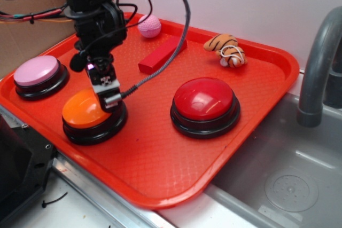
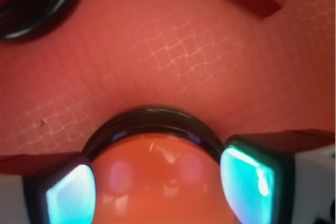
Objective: Push the orange button.
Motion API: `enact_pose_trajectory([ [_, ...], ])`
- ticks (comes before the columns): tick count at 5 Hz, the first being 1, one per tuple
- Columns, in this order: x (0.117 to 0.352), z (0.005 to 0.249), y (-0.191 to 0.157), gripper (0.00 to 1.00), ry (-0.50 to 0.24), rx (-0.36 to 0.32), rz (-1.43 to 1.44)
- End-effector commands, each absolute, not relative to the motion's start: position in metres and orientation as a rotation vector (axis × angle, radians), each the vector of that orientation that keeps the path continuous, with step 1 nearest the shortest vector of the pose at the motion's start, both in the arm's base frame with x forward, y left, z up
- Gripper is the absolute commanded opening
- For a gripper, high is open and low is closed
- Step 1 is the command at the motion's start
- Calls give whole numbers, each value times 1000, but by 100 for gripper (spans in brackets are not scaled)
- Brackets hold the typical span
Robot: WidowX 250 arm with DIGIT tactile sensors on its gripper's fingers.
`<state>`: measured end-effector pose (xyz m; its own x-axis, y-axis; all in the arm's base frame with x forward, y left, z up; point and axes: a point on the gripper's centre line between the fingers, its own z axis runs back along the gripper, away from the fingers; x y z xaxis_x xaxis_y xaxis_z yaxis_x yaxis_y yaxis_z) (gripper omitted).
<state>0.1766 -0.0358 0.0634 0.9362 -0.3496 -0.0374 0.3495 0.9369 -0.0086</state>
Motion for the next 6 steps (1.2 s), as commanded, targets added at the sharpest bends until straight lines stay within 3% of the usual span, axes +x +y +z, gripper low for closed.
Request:
enact_pose_trajectory([
  [1, 182, 91, -35, 100, 7, 34, -323],
  [6, 172, 122, -33, 100, -6, 46, -297],
])
